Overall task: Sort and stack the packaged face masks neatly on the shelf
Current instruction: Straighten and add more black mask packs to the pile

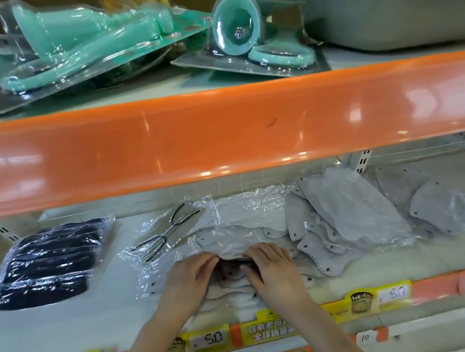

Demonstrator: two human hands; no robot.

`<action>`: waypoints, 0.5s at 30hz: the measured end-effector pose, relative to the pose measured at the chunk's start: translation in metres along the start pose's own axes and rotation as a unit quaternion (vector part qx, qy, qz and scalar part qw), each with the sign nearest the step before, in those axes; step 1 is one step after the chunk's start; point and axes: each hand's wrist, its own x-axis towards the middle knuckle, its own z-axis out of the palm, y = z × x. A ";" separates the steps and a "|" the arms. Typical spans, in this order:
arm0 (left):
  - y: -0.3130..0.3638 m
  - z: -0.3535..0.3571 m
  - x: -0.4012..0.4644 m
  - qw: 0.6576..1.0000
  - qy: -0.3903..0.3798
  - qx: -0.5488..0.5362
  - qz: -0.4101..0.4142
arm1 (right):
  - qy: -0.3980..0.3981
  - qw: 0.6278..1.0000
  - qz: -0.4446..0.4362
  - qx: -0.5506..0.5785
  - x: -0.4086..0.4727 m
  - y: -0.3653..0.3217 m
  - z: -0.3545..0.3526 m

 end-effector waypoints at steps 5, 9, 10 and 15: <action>0.010 -0.016 -0.006 0.991 0.103 -0.069 -0.053 | 0.071 0.995 0.066 0.014 0.001 0.003 -0.004; 0.022 -0.039 -0.005 0.977 0.139 -0.140 -0.087 | 0.098 0.986 0.098 0.095 0.003 0.009 -0.009; 0.023 -0.044 -0.005 0.974 0.145 -0.149 -0.093 | 0.102 0.982 0.099 0.126 0.004 0.009 -0.010; 0.013 -0.064 -0.004 0.974 0.130 -0.162 -0.085 | 0.086 0.978 0.075 0.176 0.007 0.001 -0.015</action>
